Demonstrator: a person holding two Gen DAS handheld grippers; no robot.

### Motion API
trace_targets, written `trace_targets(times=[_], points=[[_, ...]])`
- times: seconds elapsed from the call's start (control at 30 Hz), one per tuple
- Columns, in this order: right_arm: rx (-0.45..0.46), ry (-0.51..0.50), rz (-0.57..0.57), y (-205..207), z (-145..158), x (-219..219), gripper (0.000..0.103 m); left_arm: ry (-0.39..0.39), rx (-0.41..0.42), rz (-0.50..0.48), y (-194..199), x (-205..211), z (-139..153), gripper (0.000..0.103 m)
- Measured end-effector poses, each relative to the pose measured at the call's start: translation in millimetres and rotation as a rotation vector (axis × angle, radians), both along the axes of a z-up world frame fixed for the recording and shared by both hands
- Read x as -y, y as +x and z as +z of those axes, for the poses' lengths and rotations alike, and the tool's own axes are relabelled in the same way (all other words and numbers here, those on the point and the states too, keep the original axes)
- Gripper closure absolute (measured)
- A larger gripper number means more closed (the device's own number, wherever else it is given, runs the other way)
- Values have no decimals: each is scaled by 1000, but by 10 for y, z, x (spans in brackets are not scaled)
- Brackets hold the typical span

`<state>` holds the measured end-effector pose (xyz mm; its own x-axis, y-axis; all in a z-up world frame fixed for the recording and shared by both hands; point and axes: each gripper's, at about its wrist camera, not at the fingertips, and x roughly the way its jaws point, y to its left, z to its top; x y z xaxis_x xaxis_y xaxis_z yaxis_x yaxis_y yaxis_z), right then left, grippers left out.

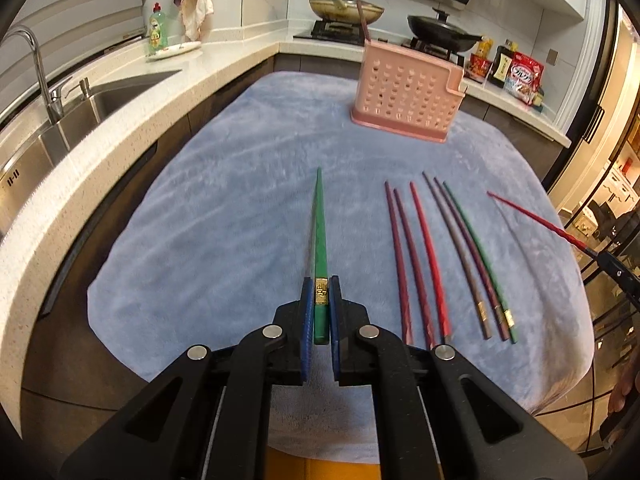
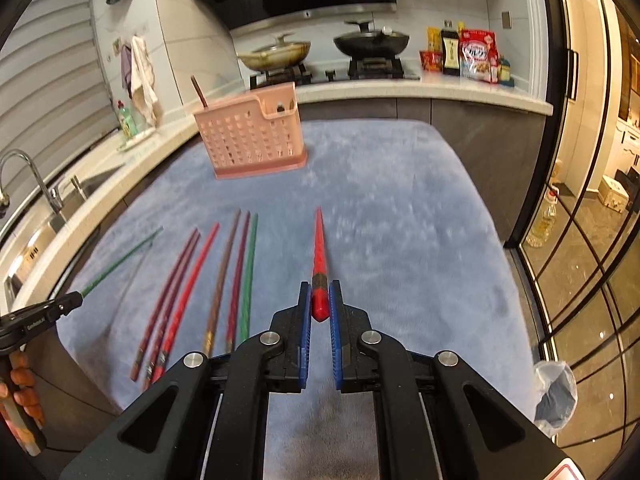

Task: Organize utensils
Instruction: 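Lift the green chopstick with the left tool while the right tool carries the red one to the holder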

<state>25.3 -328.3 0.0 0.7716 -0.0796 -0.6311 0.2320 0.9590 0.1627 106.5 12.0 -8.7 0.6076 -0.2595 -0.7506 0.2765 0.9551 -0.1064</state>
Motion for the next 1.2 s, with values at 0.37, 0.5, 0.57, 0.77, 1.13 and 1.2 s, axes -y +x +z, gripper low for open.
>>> trace_targets(times=[0.37, 0.5, 0.57, 0.77, 1.13, 1.2], points=[[149, -1, -9, 173, 700, 208, 95, -34, 99, 4, 240, 11, 591, 96], [177, -19, -6, 315, 879, 249, 96, -36, 128, -1, 399, 59, 784, 96], [190, -23, -6, 418, 961, 284, 96, -43, 141, -6, 492, 91, 880, 96], [218, 5, 2, 718, 1151, 385, 96, -43, 180, -29, 789, 236, 1152, 96], [346, 58, 45, 1507, 1742, 393, 96, -64, 336, -59, 1387, 635, 1924, 96], [383, 73, 47, 1718, 1880, 401, 96, -74, 372, -56, 1492, 714, 2068, 96]])
